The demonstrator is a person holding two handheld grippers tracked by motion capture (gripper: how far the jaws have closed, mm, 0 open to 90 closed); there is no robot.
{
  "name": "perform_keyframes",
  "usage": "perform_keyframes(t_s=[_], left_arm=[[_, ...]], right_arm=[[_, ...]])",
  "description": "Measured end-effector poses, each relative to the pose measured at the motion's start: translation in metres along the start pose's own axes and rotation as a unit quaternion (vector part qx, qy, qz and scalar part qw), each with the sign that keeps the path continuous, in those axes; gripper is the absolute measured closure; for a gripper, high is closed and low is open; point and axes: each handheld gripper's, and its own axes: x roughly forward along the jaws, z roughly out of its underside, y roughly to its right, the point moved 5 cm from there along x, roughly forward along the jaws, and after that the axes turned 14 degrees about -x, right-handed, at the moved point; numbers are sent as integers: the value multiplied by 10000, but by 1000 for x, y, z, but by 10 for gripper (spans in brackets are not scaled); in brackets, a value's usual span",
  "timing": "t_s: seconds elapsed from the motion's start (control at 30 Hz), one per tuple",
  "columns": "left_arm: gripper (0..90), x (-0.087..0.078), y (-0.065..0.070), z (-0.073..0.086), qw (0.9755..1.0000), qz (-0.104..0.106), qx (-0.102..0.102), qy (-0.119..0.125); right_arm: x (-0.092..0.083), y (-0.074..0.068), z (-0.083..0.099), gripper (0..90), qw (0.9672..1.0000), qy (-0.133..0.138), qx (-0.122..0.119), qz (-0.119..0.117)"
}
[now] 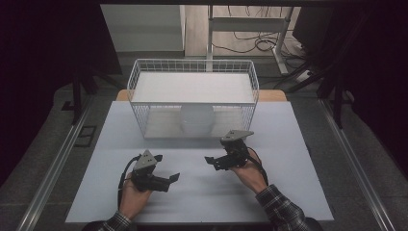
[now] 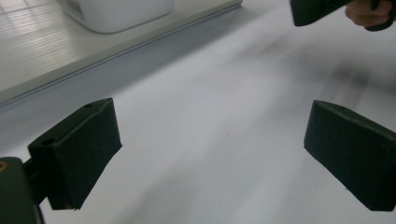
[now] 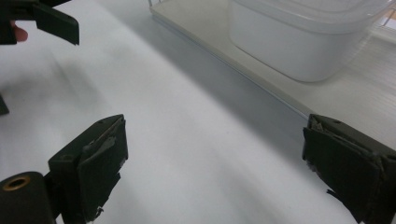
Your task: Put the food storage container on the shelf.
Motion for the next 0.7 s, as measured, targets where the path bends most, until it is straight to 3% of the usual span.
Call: perform_keyframes(t_s=[0.33, 0.7], left_arm=[[37, -13, -3, 4, 10000, -64, -55, 16], [38, -32, -10, 11, 9996, -190, -169, 92]], right_arm=[[-23, -2, 11, 51, 9999, 39, -12, 105], [-53, -5, 32, 51, 9991, 66, -110, 408]])
